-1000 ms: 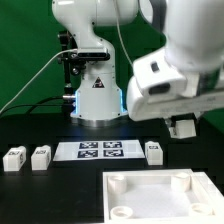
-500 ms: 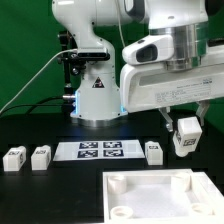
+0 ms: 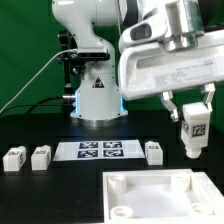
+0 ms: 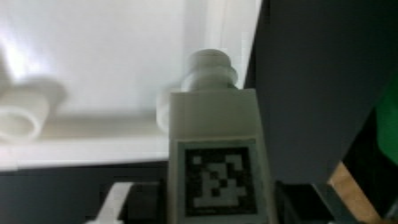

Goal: Assemble one leg

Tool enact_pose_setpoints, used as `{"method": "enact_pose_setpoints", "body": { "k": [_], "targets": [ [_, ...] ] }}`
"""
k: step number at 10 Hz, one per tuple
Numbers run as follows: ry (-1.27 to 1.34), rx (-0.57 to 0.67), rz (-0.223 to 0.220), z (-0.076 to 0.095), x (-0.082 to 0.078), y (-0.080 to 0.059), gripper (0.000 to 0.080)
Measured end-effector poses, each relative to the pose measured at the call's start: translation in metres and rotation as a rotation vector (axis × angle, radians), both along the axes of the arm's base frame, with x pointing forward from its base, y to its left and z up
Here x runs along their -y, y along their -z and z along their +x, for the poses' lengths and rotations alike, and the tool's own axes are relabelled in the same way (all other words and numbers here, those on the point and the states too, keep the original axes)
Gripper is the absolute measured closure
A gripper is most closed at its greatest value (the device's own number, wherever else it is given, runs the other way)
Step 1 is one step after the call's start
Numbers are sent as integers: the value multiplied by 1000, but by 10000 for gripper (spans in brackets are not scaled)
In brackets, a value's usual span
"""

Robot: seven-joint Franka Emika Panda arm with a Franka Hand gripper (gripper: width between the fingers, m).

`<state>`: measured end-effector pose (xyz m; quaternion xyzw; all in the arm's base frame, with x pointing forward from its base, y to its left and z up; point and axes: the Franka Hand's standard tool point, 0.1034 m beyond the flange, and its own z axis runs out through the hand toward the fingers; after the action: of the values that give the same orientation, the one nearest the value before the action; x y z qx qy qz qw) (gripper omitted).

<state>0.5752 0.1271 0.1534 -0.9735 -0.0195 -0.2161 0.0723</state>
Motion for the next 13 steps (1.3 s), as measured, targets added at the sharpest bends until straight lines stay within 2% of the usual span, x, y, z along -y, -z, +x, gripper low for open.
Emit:
{"method": "enact_pose_setpoints", "body": {
  "k": [1, 2, 4, 6, 7, 8, 9, 11, 12, 13],
  "targets": [
    [-11, 117, 13, 6, -13, -5, 506],
    [-21, 72, -4, -1, -11, 4, 506],
    [-18, 68, -6, 1, -8, 4, 506],
    [-26, 60, -23, 1, -3, 12, 506],
    [-49, 74, -54, 13, 9, 11, 506],
    [-50, 95, -68, 30, 20, 9, 506],
    [-41, 100, -65, 39, 24, 11, 506],
    [-43, 143, -64, 42, 21, 21, 506],
    [-47, 155, -71, 41, 27, 27, 506],
    [-46, 151, -70, 41, 27, 27, 506]
  ]
}}
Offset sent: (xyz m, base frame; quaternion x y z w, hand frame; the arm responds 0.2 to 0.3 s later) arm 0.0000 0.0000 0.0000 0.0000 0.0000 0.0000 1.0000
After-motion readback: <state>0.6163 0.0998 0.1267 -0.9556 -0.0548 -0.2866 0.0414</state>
